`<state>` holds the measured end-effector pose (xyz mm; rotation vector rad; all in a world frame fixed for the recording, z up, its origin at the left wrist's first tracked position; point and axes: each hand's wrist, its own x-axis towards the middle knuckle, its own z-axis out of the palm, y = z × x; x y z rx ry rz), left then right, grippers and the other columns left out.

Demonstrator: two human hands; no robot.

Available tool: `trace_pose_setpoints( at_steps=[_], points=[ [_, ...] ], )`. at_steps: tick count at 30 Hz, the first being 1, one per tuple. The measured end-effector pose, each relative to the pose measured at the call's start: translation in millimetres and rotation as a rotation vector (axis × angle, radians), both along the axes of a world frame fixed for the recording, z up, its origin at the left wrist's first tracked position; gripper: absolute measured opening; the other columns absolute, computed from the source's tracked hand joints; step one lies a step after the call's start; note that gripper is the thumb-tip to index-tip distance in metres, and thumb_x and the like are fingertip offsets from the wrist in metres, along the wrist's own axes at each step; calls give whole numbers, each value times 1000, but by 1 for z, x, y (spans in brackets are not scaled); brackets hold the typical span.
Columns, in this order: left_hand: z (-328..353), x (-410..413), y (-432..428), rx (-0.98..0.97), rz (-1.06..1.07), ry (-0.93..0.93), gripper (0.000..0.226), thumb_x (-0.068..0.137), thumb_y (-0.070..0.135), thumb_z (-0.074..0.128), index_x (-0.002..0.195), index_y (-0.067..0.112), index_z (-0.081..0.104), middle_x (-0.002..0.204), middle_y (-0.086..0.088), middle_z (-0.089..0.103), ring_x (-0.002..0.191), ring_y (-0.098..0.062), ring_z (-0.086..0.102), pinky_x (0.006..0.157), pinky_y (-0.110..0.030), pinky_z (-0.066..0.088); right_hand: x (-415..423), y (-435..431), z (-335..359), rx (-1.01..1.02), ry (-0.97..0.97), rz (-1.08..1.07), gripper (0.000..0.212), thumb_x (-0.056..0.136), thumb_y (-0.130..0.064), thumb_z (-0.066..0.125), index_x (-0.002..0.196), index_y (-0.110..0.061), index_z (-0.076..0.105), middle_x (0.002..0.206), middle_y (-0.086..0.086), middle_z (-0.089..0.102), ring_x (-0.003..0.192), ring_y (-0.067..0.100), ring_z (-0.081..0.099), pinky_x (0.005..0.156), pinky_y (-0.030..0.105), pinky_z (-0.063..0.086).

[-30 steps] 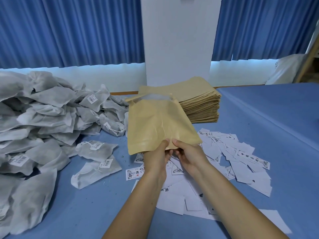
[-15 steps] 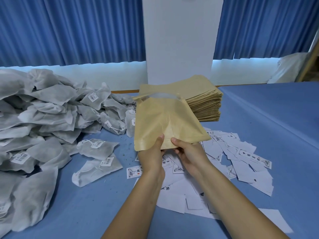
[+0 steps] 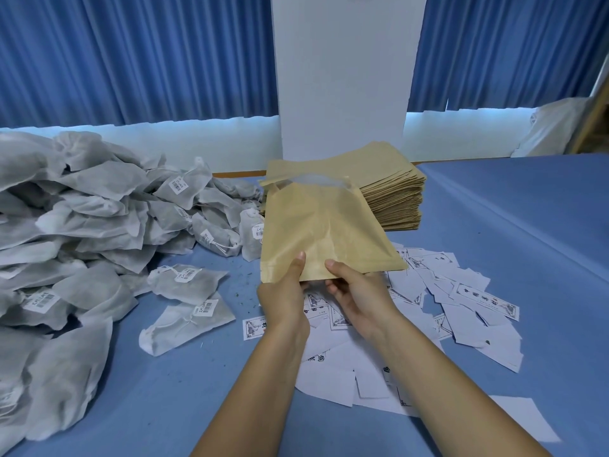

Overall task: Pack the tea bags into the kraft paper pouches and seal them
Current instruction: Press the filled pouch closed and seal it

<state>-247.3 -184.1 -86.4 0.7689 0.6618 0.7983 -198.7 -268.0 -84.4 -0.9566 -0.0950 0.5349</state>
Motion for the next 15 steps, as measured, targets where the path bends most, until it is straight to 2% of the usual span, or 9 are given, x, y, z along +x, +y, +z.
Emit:
trace_pose_setpoints(
  at_steps=[2, 5, 7, 9, 12, 15],
  points=[
    [-1, 0, -1, 9, -36, 16, 24, 79, 10, 77, 99, 5, 65, 89, -8, 72, 62, -20, 68, 51, -22, 52, -1, 1, 0, -25, 19, 41, 8, 81, 2, 69, 86, -4, 67, 77, 7, 69, 66, 17, 60, 61, 22, 54],
    [-2, 2, -4, 38, -29, 35, 18, 82, 16, 74, 96, 7, 67, 87, -9, 71, 64, -24, 63, 61, -29, 56, -3, 3, 1, -41, -12, 70, 9, 80, 4, 69, 82, -4, 66, 72, 8, 65, 57, 15, 53, 54, 20, 50],
    [-1, 3, -4, 64, 24, 39, 8, 88, 19, 68, 86, 12, 67, 79, -4, 70, 66, -20, 63, 61, -28, 55, -3, 4, 1, -28, -26, 45, 12, 80, 7, 68, 85, -3, 65, 70, 5, 66, 54, 13, 49, 51, 18, 48],
    [-1, 3, -2, 106, 45, 54, 12, 91, 20, 64, 84, 11, 66, 76, -1, 68, 69, -18, 63, 65, -30, 53, -3, 4, 1, -28, -18, 22, 14, 79, 8, 67, 89, -2, 65, 72, 5, 66, 53, 13, 49, 50, 17, 47],
    [0, 2, 1, 129, 39, 91, 12, 92, 19, 63, 86, 8, 65, 81, -4, 67, 74, -19, 64, 70, -32, 53, -3, 4, 0, -39, 10, 31, 21, 81, 6, 66, 101, 0, 63, 81, 7, 66, 59, 14, 55, 57, 19, 52],
    [2, 0, 5, 116, 108, 71, 11, 89, 21, 67, 90, 9, 66, 82, 0, 68, 73, -13, 64, 61, -22, 53, 0, 1, 3, -23, 36, -30, 18, 84, 1, 65, 101, -5, 63, 89, 4, 68, 73, 14, 62, 64, 22, 53]
  ],
)
